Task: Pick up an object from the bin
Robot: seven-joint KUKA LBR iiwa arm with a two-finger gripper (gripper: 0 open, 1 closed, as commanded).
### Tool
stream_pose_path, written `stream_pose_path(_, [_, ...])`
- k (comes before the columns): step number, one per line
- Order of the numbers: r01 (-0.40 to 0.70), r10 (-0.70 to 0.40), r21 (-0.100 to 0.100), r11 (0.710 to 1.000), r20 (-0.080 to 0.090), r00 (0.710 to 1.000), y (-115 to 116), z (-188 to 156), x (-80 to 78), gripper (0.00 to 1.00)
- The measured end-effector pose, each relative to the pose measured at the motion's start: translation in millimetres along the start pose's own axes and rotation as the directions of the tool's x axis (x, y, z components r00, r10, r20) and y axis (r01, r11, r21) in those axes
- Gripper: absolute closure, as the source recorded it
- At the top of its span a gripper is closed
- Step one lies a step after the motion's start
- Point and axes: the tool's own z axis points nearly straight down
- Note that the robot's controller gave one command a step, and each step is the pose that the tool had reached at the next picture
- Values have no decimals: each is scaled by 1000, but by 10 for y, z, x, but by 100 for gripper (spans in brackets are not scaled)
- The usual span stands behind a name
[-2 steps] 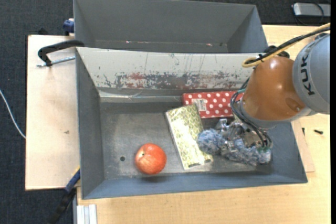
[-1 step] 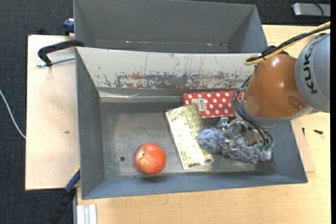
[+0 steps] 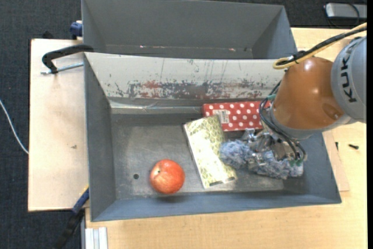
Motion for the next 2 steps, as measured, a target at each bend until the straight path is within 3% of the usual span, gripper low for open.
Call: stream_pose_path(2, [0,0,-1,1000,-2,1000,4,-280,3,100])
